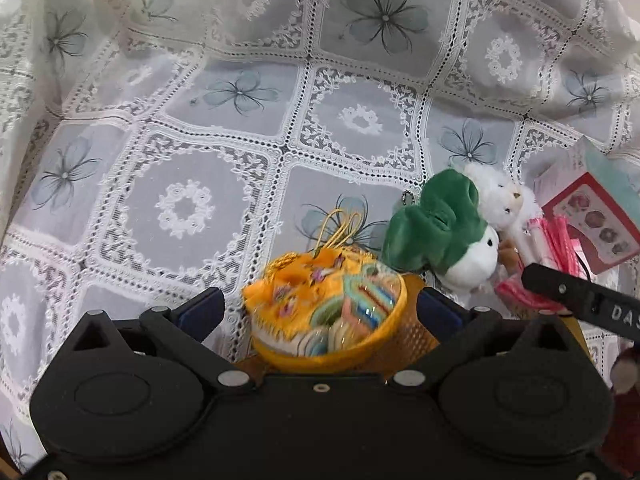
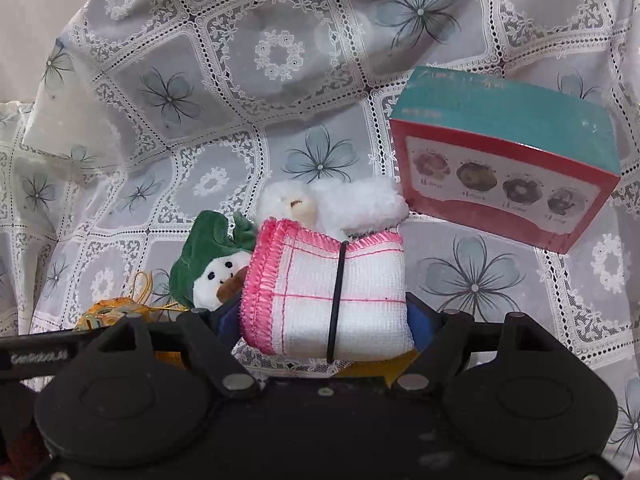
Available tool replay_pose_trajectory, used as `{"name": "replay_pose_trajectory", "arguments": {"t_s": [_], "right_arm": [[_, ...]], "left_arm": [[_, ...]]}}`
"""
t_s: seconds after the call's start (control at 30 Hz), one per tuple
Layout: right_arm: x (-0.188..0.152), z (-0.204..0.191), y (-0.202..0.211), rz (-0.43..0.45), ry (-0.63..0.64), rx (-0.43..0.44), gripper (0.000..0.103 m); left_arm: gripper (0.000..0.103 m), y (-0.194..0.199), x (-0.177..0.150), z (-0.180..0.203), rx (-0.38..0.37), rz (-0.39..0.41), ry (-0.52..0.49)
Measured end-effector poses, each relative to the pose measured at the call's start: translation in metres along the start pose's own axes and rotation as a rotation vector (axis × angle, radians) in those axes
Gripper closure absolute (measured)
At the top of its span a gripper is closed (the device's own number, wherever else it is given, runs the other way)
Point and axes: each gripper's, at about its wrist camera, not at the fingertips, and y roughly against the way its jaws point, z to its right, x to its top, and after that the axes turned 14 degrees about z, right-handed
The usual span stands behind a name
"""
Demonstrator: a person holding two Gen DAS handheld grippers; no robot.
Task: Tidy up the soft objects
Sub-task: 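Lift the yellow pouch with left gripper while right gripper carries the towel roll to the basket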
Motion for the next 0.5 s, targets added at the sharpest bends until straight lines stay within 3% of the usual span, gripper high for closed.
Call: {"name": "replay_pose_trajectory", "arguments": {"t_s": [0.27,0.33,0.5], "right_arm": [[0.002,0.0,-0.001,0.003,-0.001,0.004,0.025],[0.002,-0.001,0.0,0.009,-0.003,0.005,0.025],[0.006,-0.002,0.012,0.043,-0.011,0.009,0.025]], "left_arm": [[0.007,-0.027,0.007,-0.002,-0.033,-0.054,0.036],[0.025,-0.028,0.007,-0.003,-0.041,-0.052,0.036],[0.034,-0.023,0.01,-0.006,-0.06,-0.044,0.043]]}}
